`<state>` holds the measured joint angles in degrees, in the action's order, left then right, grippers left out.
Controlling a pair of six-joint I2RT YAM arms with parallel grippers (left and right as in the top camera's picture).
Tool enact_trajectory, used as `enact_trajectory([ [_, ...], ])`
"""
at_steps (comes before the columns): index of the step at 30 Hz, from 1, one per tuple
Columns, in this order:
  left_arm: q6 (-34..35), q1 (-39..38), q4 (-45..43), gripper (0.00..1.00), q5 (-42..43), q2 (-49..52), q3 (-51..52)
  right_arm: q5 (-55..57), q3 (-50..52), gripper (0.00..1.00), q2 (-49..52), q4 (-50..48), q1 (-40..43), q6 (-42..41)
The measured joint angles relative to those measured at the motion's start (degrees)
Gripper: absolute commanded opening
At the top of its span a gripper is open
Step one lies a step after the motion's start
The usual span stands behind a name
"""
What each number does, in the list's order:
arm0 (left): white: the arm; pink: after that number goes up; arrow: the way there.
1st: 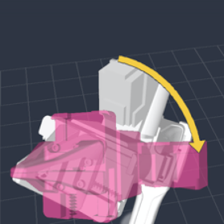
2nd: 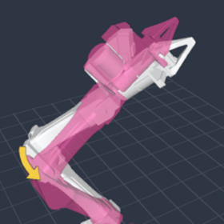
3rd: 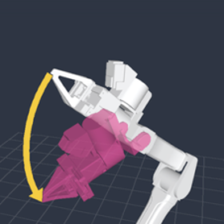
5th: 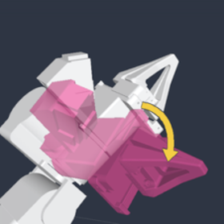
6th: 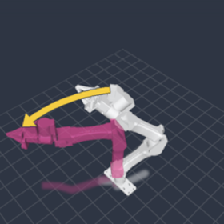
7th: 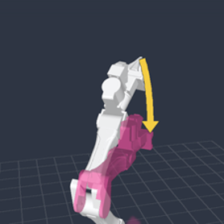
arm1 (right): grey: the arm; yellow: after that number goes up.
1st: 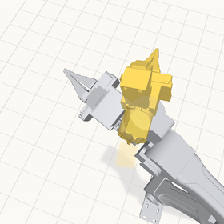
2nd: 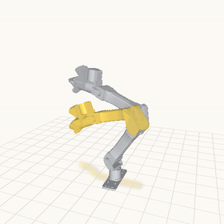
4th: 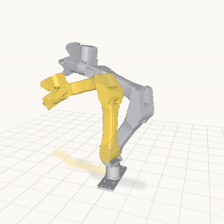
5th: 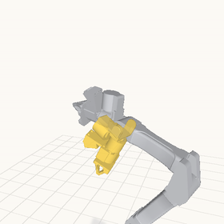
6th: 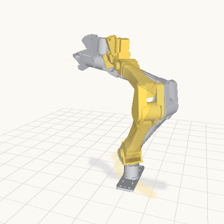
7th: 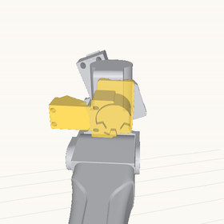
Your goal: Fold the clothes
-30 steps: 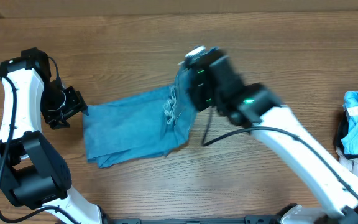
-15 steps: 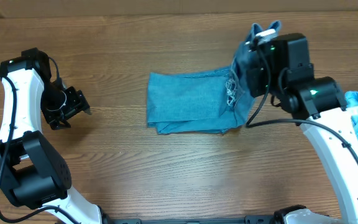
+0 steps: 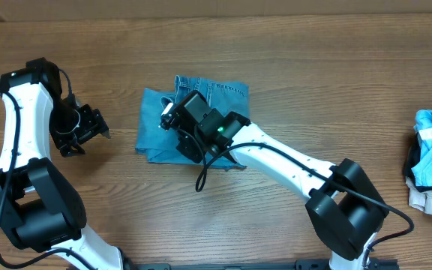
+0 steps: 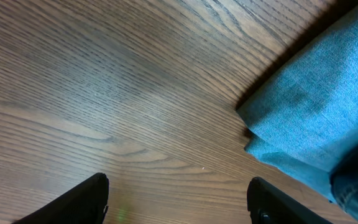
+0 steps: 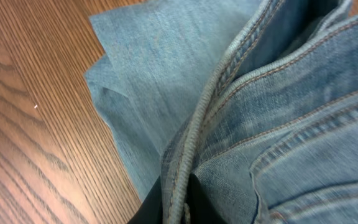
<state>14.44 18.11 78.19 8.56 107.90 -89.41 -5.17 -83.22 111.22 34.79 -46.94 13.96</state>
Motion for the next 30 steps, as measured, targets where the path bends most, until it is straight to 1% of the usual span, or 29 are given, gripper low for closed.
enact_trajectory([
  [4, 0.0, -0.1, 0.0, 0.74, 0.0, 0.0, 0.0, -1.5, 0.0, 0.04, 0.2, -3.8, -0.2, -0.2],
  [7, 0.0, -0.1, -0.4, 0.74, 0.0, 0.0, 0.0, -3.1, -0.8, 0.04, 0.2, -3.6, -0.2, -0.3],
  [8, 0.0, -0.1, -0.6, 0.70, 0.0, 0.0, 0.0, -3.6, -1.5, 0.04, 0.2, -3.7, -0.2, -0.3],
  [10, -0.1, -0.1, -1.8, 0.53, 0.0, 0.0, 0.0, -4.1, -2.6, 0.04, 0.2, -3.8, -0.3, -0.4],
  [12, -0.7, -0.4, -5.4, 0.24, 0.1, 0.0, 0.0, -4.6, -3.0, 0.04, 0.2, -3.6, -0.4, -0.4],
  [13, -1.5, -0.9, -7.0, 0.15, 0.1, 0.0, 0.0, -4.7, -3.0, 0.04, 0.2, -3.5, -0.3, -0.4],
  [15, -2.7, -1.9, -9.3, 0.04, 0.2, 0.0, 0.0, -4.9, -3.0, 0.04, 0.2, -3.5, -0.3, -0.4],
  [19, -3.7, -4.6, -14.0, 0.04, 0.4, 1.4, 0.0, -4.9, -3.0, 0.04, 0.2, -3.3, -0.3, -0.4],
  [24, -5.7, -8.8, -18.3, 0.04, 3.5, 8.1, 0.0, -4.9, -3.0, 0.04, 0.2, -3.2, -0.3, -0.4],
  [30, -7.3, -12.5, -19.8, 0.04, 4.5, 12.5, 0.0, -4.9, -3.0, 0.04, 0.2, -2.6, -0.3, -0.4],
])
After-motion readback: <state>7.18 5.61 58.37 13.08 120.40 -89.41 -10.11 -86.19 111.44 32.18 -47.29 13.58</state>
